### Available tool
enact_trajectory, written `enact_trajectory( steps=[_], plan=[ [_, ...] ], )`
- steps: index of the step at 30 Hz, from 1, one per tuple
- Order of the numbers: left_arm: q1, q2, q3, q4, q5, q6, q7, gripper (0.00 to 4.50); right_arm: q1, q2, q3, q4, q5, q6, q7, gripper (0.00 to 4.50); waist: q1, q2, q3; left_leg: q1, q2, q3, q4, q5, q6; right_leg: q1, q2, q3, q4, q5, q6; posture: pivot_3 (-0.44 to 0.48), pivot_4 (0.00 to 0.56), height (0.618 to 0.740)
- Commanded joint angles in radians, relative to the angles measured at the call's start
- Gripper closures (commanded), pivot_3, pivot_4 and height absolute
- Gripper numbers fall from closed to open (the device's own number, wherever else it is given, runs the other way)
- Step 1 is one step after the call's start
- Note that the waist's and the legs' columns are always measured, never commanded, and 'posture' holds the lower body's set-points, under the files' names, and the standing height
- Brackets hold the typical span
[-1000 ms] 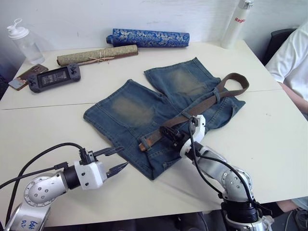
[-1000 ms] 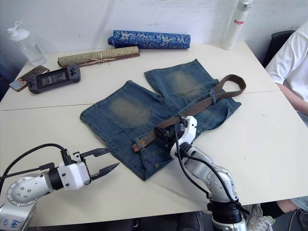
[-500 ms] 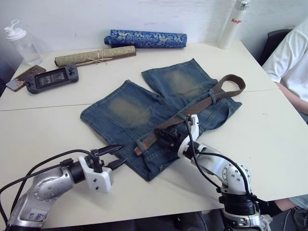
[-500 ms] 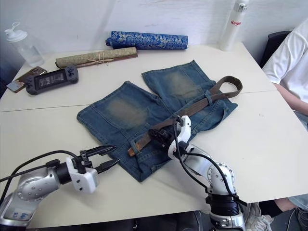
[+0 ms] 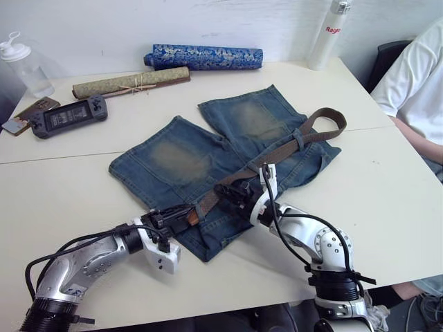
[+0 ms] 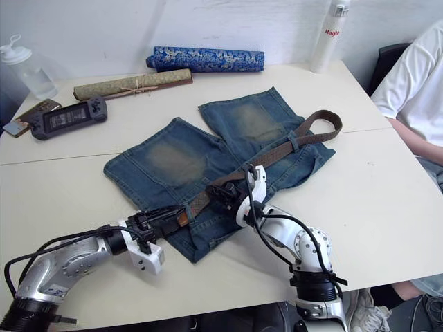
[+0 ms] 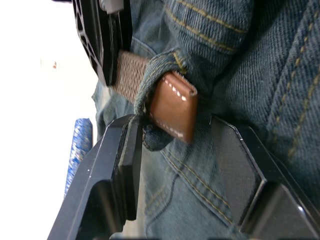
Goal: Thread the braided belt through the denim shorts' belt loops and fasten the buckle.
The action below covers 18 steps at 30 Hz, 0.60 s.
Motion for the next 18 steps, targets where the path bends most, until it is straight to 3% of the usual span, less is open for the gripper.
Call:
enact_trajectory(
  steps=[1,4,8,18],
  plan=[
    [-0.008,0.008,-0.020,0.021,0.058,-0.037,0.086,2.30,0.020,0.027,0.026,0.033,0.033,0.031,-0.021,4.50,0.001,0.000,0.000,0.000,0.000,0.000,0.000,0.000,0.000,0.000,0.000,0.000,0.000,0.000,0.000,0.000,0.150,0.645],
    [0.001,0.018,-0.022,0.018,0.063,-0.048,0.117,3.04,0.019,0.028,0.024,0.034,0.040,0.031,-0.028,4.50,0.002,0.001,0.000,0.000,0.000,0.000,0.000,0.000,0.000,0.000,0.000,0.000,0.000,0.000,0.000,0.000,0.150,0.645],
    [0.017,0.036,-0.022,0.010,0.064,-0.056,0.143,4.48,0.015,0.031,0.022,0.040,0.042,0.029,-0.034,4.50,0.002,0.004,-0.004,0.000,0.000,0.000,0.000,0.000,0.000,0.000,0.000,0.000,0.000,0.000,0.000,0.000,0.150,0.645],
    [0.049,0.055,-0.015,-0.017,0.057,-0.035,0.153,4.48,0.000,0.033,0.016,0.064,0.039,0.033,-0.050,4.50,-0.002,0.005,-0.004,0.000,0.000,0.000,-0.001,0.000,0.000,-0.001,0.000,0.000,0.000,-0.001,0.000,0.000,0.150,0.645]
  ],
)
